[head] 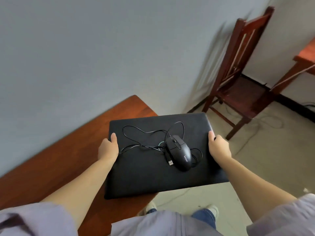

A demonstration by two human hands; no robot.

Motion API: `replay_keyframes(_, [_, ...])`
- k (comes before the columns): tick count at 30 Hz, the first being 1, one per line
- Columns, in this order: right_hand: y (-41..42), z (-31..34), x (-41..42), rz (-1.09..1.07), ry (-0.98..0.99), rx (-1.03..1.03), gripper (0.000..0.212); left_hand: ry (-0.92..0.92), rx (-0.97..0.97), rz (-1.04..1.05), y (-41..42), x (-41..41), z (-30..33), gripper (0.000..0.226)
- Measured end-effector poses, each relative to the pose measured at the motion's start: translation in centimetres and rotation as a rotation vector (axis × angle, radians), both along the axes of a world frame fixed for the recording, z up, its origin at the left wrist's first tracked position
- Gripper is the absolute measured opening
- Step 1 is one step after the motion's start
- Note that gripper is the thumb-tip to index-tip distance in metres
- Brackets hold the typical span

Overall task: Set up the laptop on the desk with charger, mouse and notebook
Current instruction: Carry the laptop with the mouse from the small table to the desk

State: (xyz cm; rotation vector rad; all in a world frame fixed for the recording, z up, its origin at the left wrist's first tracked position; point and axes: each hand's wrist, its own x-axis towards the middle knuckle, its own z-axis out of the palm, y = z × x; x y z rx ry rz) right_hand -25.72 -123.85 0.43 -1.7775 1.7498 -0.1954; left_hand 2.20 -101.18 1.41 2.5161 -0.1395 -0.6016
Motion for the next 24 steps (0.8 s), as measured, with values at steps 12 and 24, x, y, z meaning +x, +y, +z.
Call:
replay_keyframes(12, [-7.4,1.2,-35.3,-0.652,0.017,-0.033,0.059,0.084,-0.078,-0.626,-29.3,-27.1,1.4,0.064])
replay_keyframes(24, [-16.7,2.7,-56.7,-0.912,-0.005,-0.035,0.062,0.093,-0.148,-0.924,-49.2,-49.6,2.4,0.062])
